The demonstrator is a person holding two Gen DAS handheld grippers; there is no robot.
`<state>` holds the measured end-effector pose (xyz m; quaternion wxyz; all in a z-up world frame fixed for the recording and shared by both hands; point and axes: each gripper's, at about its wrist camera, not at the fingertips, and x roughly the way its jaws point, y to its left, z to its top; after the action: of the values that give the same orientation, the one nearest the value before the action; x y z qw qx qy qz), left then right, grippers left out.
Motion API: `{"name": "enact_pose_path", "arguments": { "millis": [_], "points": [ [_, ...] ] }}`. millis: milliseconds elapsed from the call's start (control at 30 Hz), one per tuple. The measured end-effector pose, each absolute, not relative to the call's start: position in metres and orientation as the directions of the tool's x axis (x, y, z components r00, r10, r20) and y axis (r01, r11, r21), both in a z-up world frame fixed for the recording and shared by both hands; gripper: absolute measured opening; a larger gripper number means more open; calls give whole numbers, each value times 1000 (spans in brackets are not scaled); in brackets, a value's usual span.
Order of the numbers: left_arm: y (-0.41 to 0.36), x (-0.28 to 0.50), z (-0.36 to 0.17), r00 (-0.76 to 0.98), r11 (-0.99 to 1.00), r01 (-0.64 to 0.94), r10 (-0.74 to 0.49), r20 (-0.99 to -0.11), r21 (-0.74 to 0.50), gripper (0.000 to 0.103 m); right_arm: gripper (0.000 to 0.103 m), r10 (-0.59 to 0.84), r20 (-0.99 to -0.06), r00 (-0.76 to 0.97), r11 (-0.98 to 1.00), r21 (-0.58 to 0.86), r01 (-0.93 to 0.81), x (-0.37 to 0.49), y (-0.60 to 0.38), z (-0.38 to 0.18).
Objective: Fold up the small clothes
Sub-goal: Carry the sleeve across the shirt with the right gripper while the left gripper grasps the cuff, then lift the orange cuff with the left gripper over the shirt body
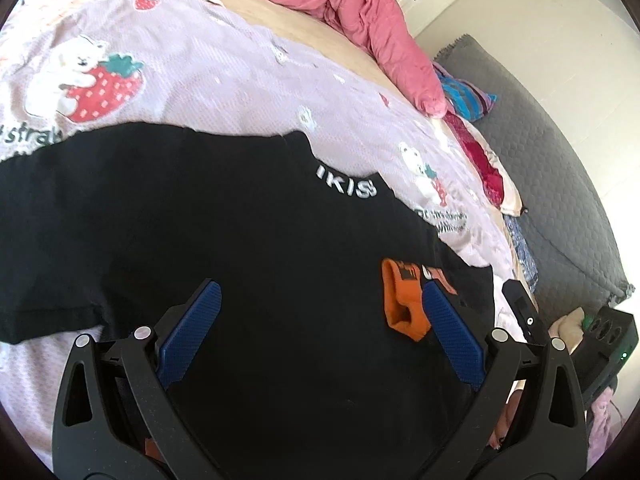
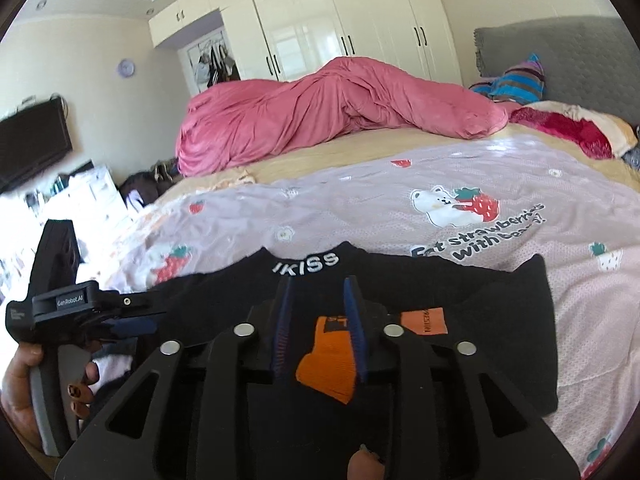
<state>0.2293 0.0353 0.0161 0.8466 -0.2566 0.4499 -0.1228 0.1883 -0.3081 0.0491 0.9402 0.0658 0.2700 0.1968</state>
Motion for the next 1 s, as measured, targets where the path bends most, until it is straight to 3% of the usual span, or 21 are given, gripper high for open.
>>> {"name": "enact_pose_path", "arguments": {
  "millis": [167,300,433,533,800,833,933,1000],
  "points": [
    [9,232,0,510,822,13,-496,-703,-570,95,33,239,-588,773,971,120,-209,195,-314,38],
    [-19,233,-9,472,811,43,-531,-704,-583,93,34,169,-648,743,986,118,-122,205,-340,27],
    [-46,237,-11,441,779,63,-582,-683,-623,69,39,132,-657,743,988,145,-48,208,-371,23],
    [-73,248,-17,409,774,71,-598,-689,-630,57,40,120,-655,746,988,152,-26,206,-385,22],
    [-99,265,-44,389,800,-3,-551,-738,-599,52,44,124,-631,766,974,226,29,203,-422,31],
    [-100,267,-44,398,803,-14,-543,-740,-596,45,44,122,-631,766,970,238,41,204,-427,31],
    [-96,270,-41,411,785,-32,-554,-724,-619,10,45,120,-638,761,958,274,78,206,-442,29],
    [-95,272,-40,408,776,-27,-567,-716,-630,8,44,114,-641,759,951,291,102,207,-451,28]
  ]
}}
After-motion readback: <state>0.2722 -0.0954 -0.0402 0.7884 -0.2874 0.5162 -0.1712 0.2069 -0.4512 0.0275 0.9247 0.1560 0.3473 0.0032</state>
